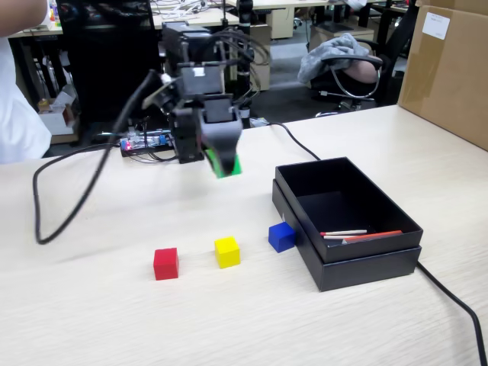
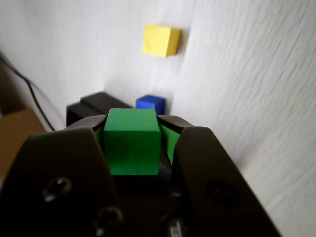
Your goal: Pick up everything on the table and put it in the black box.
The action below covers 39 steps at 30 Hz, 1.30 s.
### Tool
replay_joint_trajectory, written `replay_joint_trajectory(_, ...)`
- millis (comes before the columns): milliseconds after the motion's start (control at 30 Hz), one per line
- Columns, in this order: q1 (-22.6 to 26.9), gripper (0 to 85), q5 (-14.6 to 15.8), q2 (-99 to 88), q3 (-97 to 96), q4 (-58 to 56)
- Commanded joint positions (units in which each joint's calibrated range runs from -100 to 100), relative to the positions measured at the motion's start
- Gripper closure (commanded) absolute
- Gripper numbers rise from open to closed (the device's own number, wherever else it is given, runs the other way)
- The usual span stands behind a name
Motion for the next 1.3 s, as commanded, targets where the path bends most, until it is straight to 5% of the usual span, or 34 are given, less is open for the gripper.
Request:
replay_joint_trajectory(0, 4.69, 78.6, 0.20, -4.39, 2.55, -0.28)
replay_joint_trajectory(433, 13.19, 78.6, 4.30, 23.72, 24.59, -8.49)
replay_joint_trajectory(1067, 14.55, 77.8, 7.52, 50.23, 31.84, -12.47)
replay_joint_trajectory(1267, 14.51, 58.4, 7.57, 50.91, 31.11, -12.47)
